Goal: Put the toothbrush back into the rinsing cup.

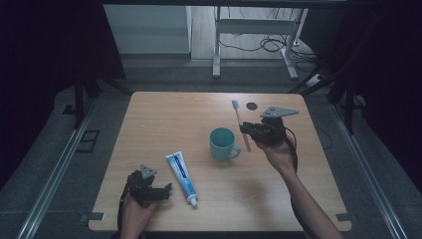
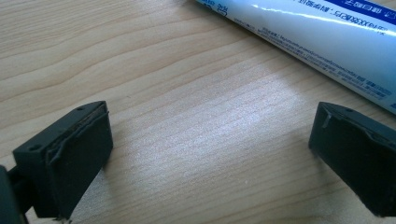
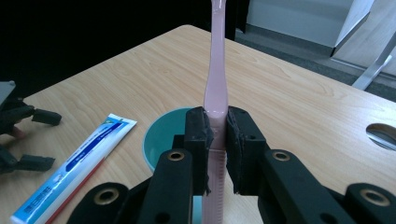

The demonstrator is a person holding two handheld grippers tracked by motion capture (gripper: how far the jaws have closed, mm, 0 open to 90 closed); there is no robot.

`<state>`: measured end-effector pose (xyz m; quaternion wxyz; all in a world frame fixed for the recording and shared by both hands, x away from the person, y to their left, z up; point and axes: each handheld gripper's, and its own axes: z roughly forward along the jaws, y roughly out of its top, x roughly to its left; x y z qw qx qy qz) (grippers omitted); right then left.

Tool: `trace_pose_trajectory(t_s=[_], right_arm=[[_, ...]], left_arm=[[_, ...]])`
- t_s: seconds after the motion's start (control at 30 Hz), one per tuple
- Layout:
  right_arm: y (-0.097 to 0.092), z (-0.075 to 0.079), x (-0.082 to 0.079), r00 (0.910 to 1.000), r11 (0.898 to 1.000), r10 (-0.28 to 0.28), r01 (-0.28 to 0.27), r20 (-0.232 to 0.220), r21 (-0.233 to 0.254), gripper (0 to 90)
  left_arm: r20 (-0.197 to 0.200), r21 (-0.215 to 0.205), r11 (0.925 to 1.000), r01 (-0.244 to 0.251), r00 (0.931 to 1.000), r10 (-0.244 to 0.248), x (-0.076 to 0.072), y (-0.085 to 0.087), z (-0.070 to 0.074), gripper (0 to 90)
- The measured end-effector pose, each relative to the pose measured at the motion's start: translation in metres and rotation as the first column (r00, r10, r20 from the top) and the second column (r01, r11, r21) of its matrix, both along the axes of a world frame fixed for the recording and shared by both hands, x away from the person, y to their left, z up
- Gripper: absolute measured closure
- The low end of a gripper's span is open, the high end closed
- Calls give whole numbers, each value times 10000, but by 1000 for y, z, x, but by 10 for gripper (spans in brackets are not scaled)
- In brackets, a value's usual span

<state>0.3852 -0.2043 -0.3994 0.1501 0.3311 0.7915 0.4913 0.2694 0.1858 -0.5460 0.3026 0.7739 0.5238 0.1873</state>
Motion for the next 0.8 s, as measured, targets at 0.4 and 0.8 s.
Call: trace_pose_trajectory(t_s=[0.4,0.8], right_arm=[[17,-2,10,9999,9999,126,-126,16,82,788],[42,-4,23,9995,9990,327,-329,47,316,787]], left_arm=[[-5,0,10000,-1,10000,1,0,0,0,0],[-2,13,10000,-9,10000,9,0,0,0,0]])
